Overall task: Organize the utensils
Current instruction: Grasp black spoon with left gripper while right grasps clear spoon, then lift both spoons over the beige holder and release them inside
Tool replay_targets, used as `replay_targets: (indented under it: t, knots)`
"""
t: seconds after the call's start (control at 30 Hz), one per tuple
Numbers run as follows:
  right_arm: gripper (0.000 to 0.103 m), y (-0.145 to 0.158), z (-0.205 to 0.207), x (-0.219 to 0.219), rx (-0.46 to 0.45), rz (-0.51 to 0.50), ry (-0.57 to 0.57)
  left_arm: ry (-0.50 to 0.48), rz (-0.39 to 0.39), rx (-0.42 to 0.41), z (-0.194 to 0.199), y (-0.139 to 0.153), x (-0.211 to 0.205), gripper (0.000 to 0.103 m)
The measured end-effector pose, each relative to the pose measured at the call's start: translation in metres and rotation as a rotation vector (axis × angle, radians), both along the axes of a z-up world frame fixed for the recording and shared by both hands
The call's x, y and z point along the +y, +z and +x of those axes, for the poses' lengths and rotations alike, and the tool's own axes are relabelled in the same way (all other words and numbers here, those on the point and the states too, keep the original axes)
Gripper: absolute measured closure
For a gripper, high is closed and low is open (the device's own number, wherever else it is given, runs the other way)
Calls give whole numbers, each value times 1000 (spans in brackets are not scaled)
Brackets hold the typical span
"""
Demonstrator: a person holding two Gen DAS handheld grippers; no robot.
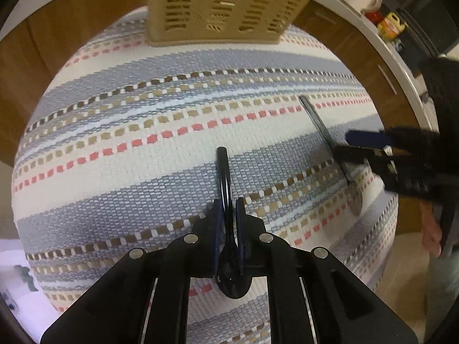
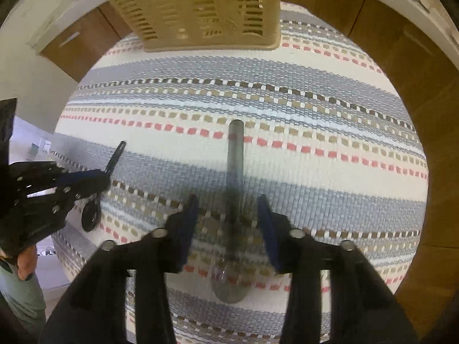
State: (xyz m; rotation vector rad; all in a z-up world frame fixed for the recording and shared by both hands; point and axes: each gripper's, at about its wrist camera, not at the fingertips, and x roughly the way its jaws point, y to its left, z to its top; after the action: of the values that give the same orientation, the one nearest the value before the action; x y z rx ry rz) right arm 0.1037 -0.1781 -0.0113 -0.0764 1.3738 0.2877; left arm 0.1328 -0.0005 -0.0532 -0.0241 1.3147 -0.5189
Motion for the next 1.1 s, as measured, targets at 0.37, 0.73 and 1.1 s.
replay_targets:
  t: [0.37,0.73,1.1]
  knots:
    - [82,-10,10,23,49,-143,90,-163,135,62,10,4,-21,90]
    - [93,6,-7,4,15,7,93,-83,123,-50,8,15,-39,98]
    - [93,108,-29,-42,-294,355,70,102,-251,-420,-12,126,9,98]
